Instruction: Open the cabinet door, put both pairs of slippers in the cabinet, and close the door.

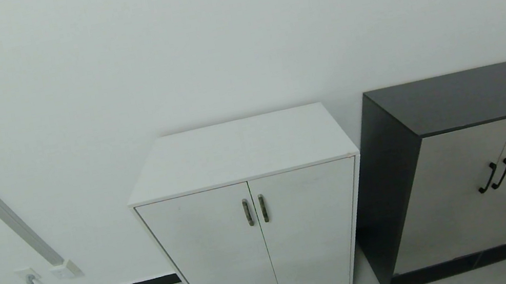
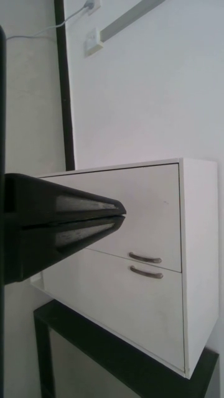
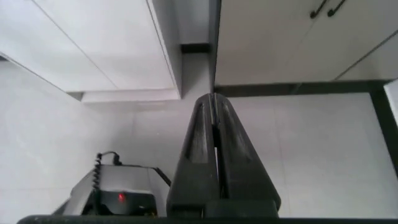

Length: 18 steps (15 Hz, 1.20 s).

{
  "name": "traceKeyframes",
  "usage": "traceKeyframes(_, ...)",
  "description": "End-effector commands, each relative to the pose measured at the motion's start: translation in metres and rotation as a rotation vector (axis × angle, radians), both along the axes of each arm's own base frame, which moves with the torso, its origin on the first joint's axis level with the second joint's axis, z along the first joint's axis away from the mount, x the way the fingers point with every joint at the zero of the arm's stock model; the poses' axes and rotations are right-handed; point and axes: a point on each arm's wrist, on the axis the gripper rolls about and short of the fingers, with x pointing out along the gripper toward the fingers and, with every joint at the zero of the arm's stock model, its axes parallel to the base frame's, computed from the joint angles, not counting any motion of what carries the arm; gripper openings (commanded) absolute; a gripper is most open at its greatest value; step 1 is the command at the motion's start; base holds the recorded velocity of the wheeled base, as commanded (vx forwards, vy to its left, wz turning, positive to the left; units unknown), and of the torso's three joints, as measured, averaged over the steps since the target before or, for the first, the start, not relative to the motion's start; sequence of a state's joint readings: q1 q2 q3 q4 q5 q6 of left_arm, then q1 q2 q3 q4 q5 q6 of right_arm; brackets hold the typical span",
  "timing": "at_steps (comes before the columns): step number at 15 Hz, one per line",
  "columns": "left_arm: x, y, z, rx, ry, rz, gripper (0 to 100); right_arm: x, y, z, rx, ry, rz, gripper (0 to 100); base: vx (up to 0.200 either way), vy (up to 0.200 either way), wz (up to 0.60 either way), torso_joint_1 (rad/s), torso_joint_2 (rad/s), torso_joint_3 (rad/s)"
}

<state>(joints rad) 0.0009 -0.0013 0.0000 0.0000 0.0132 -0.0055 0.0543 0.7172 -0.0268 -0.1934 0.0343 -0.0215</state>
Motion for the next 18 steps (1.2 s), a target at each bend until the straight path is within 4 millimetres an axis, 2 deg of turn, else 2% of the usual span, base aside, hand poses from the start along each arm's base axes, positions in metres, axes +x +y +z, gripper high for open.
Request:
traceKeyframes(1,0.000,0.000,0.000,-0.001,0.001,0.000,0,-0.004,0.000,-0.009,-0.001,0.044,0.017,0,0.000,0.000,0.00,0.000,0.00,0.000)
traceKeyframes(6,0.000,0.000,0.000,-0.001,0.001,0.001,0,-0.022,0.000,-0.021,-0.006,0.132,0.060,0,0.000,0.000,0.00,0.000,0.00,0.000)
traceKeyframes(8,0.000,0.000,0.000,-0.001,0.001,0.001,0,-0.023,0.000,-0.021,0.002,0.113,0.059,0,0.000,0.000,0.00,0.000,0.00,0.000)
traceKeyframes(13,0.000,0.000,0.000,-0.001,0.001,0.001,0,-0.035,-0.002,-0.018,0.016,-0.049,-0.008,0,0.000,0.000,0.00,0.000,0.00,0.000)
traceKeyframes(18,0.000,0.000,0.000,-0.001,0.001,0.001,0,-0.056,-0.002,-0.018,0.021,-0.315,-0.080,0,0.000,0.000,0.00,0.000,0.00,0.000)
